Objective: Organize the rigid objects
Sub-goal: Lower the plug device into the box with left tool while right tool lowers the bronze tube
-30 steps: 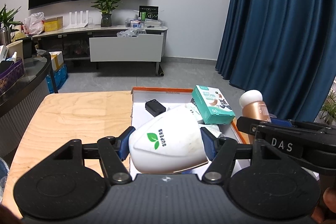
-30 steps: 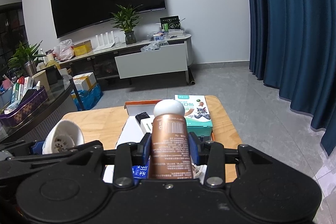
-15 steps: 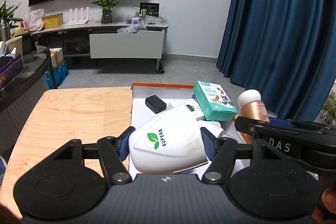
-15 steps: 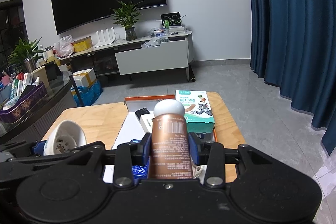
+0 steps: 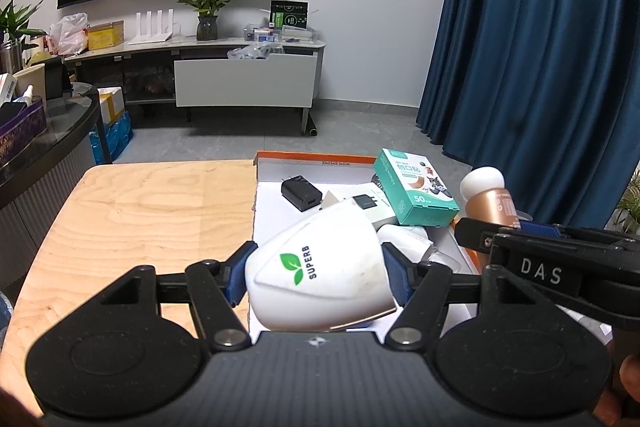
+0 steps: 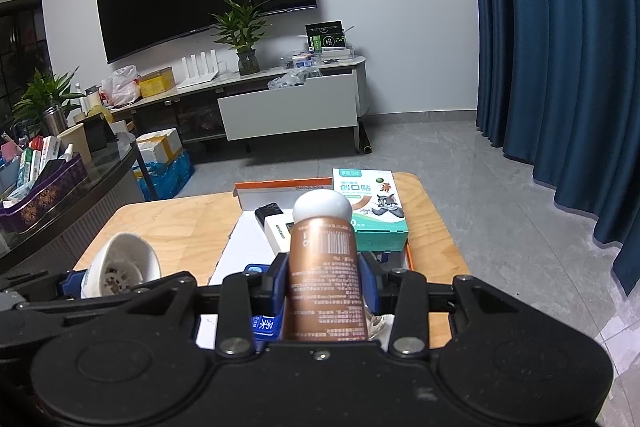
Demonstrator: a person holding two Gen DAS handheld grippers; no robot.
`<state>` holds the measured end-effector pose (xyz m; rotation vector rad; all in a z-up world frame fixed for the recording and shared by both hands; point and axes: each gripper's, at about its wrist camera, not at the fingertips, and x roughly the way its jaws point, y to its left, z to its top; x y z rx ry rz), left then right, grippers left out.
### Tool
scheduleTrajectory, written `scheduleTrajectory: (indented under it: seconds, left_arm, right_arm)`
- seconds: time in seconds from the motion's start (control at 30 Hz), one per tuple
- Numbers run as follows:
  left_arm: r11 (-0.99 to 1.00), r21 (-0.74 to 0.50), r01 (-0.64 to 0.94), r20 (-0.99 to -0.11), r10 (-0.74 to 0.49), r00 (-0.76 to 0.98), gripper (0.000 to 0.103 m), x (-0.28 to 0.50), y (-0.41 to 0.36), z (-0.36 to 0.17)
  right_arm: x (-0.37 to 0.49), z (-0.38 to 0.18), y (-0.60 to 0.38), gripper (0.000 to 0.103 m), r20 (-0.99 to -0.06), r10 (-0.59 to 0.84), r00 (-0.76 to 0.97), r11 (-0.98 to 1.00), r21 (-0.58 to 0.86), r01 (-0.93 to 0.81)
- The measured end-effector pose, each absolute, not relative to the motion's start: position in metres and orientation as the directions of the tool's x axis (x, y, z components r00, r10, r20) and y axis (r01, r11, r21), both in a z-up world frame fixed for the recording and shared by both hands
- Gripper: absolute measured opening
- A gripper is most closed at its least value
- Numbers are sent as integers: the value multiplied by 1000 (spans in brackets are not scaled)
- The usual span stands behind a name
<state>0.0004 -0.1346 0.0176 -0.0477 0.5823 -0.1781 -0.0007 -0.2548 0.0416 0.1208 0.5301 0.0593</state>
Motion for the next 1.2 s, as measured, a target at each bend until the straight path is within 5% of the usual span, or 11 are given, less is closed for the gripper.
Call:
scheduleTrajectory:
  seconds: [1.2]
  left_arm:
    - [984,-112,140,-550,-179,816,67,2,-138,13]
  right_arm:
    - [4,35,-254,47,-506,83,858,991,132,-18]
